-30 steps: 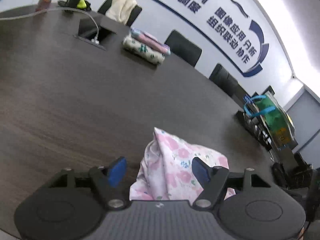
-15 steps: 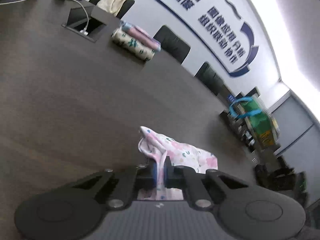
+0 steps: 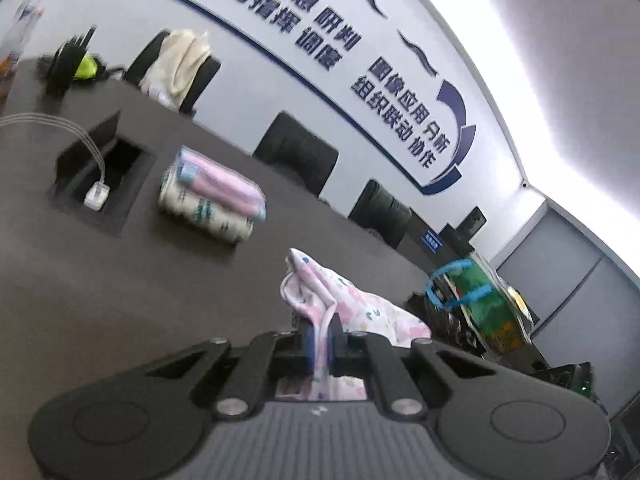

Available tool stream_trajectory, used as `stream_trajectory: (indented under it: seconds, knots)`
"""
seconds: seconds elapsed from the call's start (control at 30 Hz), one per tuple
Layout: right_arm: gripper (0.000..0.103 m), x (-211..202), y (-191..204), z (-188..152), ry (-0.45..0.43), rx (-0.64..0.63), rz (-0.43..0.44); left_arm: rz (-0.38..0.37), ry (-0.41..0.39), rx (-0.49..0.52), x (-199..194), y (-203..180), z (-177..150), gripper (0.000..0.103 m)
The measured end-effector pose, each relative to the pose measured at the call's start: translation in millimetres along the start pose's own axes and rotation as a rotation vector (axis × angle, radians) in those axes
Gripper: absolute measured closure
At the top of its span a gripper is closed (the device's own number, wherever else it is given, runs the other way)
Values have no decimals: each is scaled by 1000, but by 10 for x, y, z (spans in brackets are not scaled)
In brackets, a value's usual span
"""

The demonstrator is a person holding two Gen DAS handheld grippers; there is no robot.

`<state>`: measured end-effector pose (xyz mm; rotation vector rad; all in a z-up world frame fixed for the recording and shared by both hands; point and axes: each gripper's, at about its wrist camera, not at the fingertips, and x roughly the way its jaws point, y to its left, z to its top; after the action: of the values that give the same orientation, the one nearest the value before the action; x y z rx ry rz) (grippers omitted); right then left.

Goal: Fold clothes
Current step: 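Carry the pink floral dress bundle with both grippers toward the folded clothes stack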

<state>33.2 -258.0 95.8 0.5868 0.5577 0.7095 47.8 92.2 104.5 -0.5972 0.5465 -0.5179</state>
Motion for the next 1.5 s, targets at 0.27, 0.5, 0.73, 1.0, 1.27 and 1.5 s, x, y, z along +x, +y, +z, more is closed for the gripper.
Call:
stream_trajectory:
  seconds: [0.27, 0.5, 0.73, 1.0, 1.27, 1.5]
  knots:
    - [92, 360, 26, 707, -47, -71, 7, 1, -53, 43, 330, -36, 636, 99]
    - [92, 694, -67, 1022, -45, -99, 11, 10, -55, 57, 572, 119, 901, 99]
    - [92, 1079, -243, 1419, -40, -85, 30, 19, -28, 37, 981, 330, 1394, 99]
    - [92, 1830, -624, 2108, 14, -52, -25, 52, -22, -8, 1700, 758, 1863, 99]
    - [92, 2646, -1266, 2413, 93, 44, -87, 106, 14, -79, 2389, 1306, 2120, 99]
    - [89, 3084, -1648, 2306, 148, 32, -169, 207, 41, -97, 2773, 1668, 1876, 88]
